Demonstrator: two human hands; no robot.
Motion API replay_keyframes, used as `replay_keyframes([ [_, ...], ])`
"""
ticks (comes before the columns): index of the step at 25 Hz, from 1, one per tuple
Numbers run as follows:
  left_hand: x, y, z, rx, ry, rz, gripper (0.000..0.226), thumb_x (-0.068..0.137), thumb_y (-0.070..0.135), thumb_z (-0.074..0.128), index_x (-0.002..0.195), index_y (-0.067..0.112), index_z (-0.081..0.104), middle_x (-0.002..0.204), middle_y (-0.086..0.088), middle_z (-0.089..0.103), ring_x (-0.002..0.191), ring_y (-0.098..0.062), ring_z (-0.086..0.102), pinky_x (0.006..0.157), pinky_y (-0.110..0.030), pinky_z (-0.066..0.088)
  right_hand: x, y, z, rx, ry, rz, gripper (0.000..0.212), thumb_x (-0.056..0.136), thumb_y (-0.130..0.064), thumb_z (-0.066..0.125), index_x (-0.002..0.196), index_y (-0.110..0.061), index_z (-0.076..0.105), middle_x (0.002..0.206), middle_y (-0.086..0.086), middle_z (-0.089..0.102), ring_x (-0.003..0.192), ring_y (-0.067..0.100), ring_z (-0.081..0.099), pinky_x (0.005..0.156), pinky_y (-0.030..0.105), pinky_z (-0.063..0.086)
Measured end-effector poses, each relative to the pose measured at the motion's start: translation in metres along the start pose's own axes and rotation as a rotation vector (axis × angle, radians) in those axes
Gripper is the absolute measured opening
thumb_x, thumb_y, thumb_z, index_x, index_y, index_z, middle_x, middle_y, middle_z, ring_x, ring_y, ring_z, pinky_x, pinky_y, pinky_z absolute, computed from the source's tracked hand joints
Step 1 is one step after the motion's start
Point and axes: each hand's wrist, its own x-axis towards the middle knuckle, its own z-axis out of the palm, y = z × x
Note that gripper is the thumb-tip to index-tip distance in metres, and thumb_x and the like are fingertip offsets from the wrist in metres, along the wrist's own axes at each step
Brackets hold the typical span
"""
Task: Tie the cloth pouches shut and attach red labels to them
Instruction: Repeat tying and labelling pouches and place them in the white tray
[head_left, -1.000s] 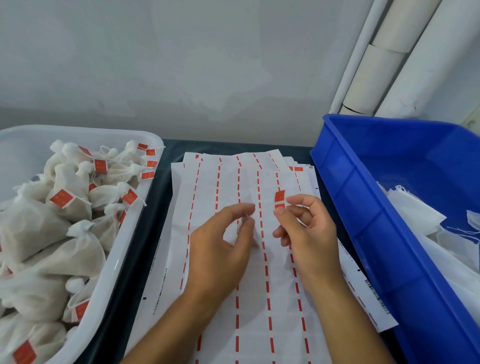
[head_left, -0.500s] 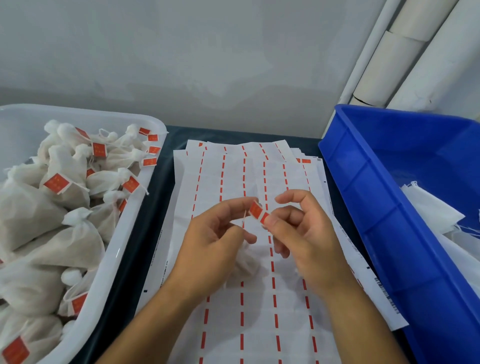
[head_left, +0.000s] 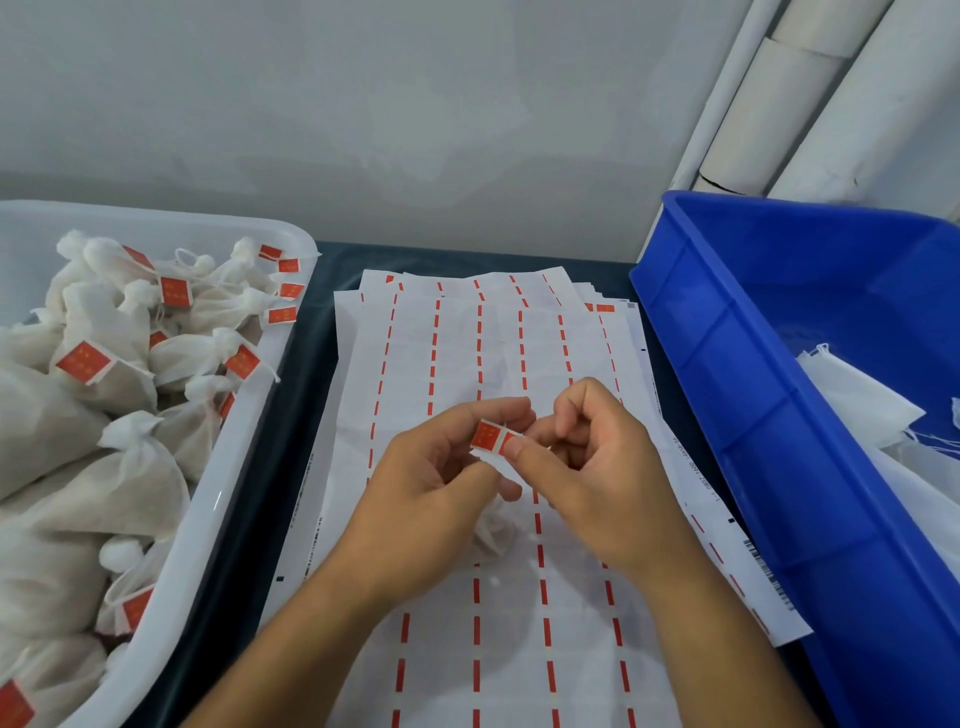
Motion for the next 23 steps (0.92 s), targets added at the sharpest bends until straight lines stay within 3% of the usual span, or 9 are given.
replay_keyframes([
  [3, 0.0007, 0.0004, 0.0019, -0.064, -0.006, -0.013, 0.04, 0.094, 0.001, 0.058, 0.122, 0.027, 0.072, 0.115, 0.014, 0.075, 0.096, -0.015, 0.074, 0.077, -0.019, 0.058, -0.0001, -0.001, -0.0006, -0.027, 0.012, 0.015, 0.035, 0.087, -0.034, 0.079, 0.083, -0.026, 0.045, 0.078, -0.007, 0.071, 0.066, 0.033, 0.057, 0.058, 0.043, 0.056],
  [6, 0.0006, 0.0009, 0.0042, -0.055, 0.027, -0.006, 0.031, 0.103, 0.008, 0.055, 0.12, 0.028, 0.072, 0.112, 0.015, 0.076, 0.092, -0.013, 0.073, 0.075, -0.019, 0.057, 0.0001, -0.0001, -0.001, -0.049, 0.014, 0.021, 0.034, 0.087, -0.034, 0.079, 0.084, -0.023, 0.047, 0.076, -0.007, 0.07, 0.064, 0.031, 0.057, 0.057, 0.043, 0.057],
  [10, -0.0005, 0.002, 0.005, -0.077, 0.048, -0.008, 0.038, 0.104, 0.013, 0.054, 0.132, 0.038, 0.059, 0.095, 0.008, 0.079, 0.088, -0.009, 0.074, 0.075, -0.014, 0.055, 0.0004, 0.0009, -0.0011, -0.044, 0.004, 0.004, 0.028, 0.089, -0.036, 0.079, 0.09, -0.027, 0.052, 0.084, -0.012, 0.074, 0.064, 0.021, 0.063, 0.06, 0.033, 0.06],
  [14, -0.0003, 0.0001, 0.0053, -0.088, 0.06, -0.03, 0.044, 0.104, 0.023, 0.055, 0.137, 0.05, 0.046, 0.095, 0.007, 0.079, 0.084, -0.017, 0.074, 0.075, -0.013, 0.055, 0.002, 0.0038, -0.0018, -0.031, -0.013, 0.016, 0.027, 0.089, -0.048, 0.072, 0.109, -0.043, 0.055, 0.09, -0.014, 0.075, 0.069, 0.017, 0.069, 0.06, 0.026, 0.058],
  [18, -0.0003, -0.0016, 0.0044, -0.1, 0.064, -0.018, 0.045, 0.104, 0.023, 0.056, 0.136, 0.053, 0.046, 0.088, 0.002, 0.077, 0.083, -0.018, 0.074, 0.075, -0.012, 0.055, 0.0025, 0.0045, -0.0004, -0.034, -0.031, 0.004, 0.026, 0.087, -0.06, 0.062, 0.111, -0.05, 0.065, 0.082, -0.01, 0.068, 0.083, 0.017, 0.067, 0.076, 0.033, 0.061],
  [21, 0.0004, -0.0029, 0.0043, -0.091, 0.052, -0.009, 0.048, 0.103, 0.021, 0.056, 0.137, 0.053, 0.045, 0.086, 0.001, 0.076, 0.082, -0.017, 0.073, 0.074, -0.014, 0.055, 0.0032, 0.0055, 0.0014, -0.005, -0.063, 0.012, 0.018, 0.091, -0.052, 0.067, 0.107, -0.044, 0.071, 0.075, 0.0, 0.061, 0.081, 0.028, 0.066, 0.078, 0.048, 0.061],
  [23, 0.0, -0.0041, 0.0039, -0.089, 0.037, -0.002, 0.05, 0.104, 0.019, 0.056, 0.139, 0.053, 0.043, 0.085, 0.001, 0.075, 0.081, -0.017, 0.073, 0.074, -0.014, 0.055, 0.0035, 0.0048, 0.0, 0.049, -0.092, 0.032, 0.013, 0.093, -0.045, 0.07, 0.106, -0.045, 0.073, 0.078, 0.013, 0.062, 0.085, 0.036, 0.067, 0.078, 0.046, 0.063],
])
